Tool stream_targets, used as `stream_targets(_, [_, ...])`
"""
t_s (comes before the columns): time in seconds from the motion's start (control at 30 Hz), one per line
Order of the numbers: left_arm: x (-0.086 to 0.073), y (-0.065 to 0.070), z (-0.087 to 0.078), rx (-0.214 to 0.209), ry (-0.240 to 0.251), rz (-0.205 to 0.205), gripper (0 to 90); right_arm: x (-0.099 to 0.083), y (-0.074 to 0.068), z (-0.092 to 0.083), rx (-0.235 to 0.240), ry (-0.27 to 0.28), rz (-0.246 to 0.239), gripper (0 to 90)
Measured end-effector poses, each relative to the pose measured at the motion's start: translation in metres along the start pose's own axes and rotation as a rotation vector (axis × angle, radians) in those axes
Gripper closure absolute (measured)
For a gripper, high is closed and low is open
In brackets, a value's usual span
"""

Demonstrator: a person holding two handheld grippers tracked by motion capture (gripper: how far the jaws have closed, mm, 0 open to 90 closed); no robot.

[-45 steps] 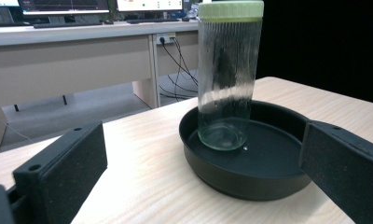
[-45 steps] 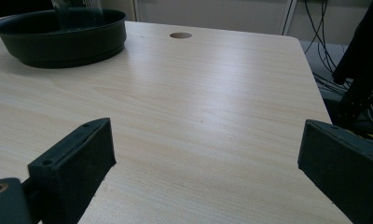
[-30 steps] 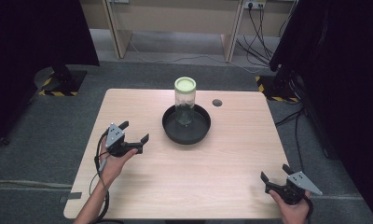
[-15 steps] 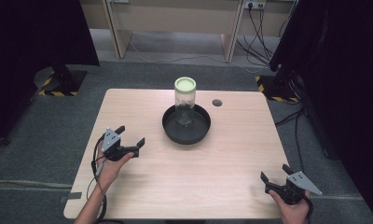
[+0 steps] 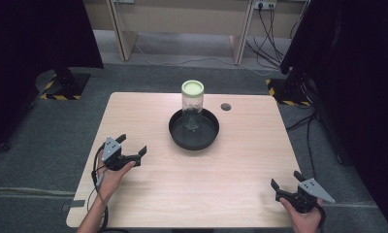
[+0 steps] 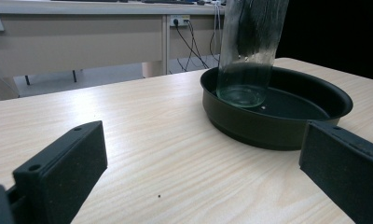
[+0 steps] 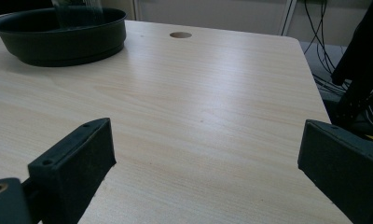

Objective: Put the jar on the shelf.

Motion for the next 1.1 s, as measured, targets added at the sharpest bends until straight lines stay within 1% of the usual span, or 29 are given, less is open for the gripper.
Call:
stream_targets(0.23, [-0.006, -0.004, -0.005, 0.006, -0.004, -0.007, 0.0, 0.0, 0.0, 0.0, -0.001, 0.0, -0.001, 3.9])
stream_targets(0.87, [-0.014, -0.013, -0.017, 0.025, -0.008, -0.022, 0.0, 0.0, 0.0, 0.0, -0.002, 0.001, -0.002, 3.9])
stream_targets(1.1, [-0.018, -0.018, -0.022, 0.031, -0.017, -0.023, 0.0, 0.0, 0.0, 0.0, -0.002, 0.001, -0.002, 3.9])
Point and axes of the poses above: each handheld gripper's, and its own axes: z roughly forward along the jaws, x roughly out of its top, y roughly to its right, the point moved 10 cm from there along z, roughly forward along the jaws, and after that the axes turned 3 degrees about z, right-handed, at the moved point
